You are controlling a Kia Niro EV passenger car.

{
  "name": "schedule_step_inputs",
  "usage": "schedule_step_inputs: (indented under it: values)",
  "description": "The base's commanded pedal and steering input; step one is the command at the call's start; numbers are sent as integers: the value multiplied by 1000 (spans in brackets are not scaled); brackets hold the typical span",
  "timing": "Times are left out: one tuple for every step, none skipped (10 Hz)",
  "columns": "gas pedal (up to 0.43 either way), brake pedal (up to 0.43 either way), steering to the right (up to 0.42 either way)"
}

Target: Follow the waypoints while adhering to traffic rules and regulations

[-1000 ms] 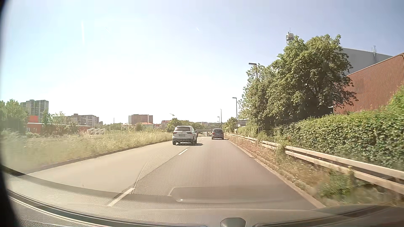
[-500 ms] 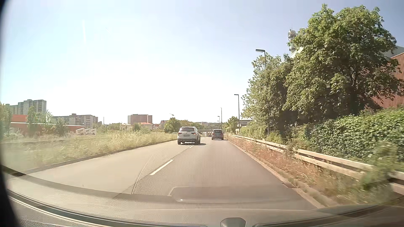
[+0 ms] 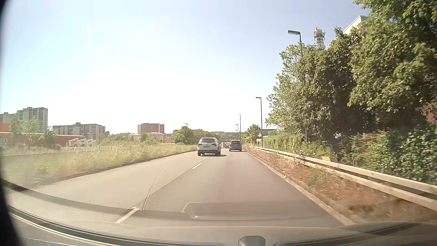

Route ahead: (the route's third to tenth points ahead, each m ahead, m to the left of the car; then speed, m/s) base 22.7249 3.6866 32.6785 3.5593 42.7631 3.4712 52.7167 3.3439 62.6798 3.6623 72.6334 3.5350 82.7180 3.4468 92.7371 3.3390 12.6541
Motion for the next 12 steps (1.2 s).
schedule_step_inputs:
  values:
    - [28, 24, -1]
    - [28, 24, -1]
    - [28, 24, -1]
    - [28, 24, -1]
    - [28, 24, 0]
    - [20, 24, -1]
    - [0, 24, 0]
    - [0, 24, -1]
    - [0, 24, 0]
    - [0, 24, 1]
    - [0, 24, 3]
    - [0, 24, 3]
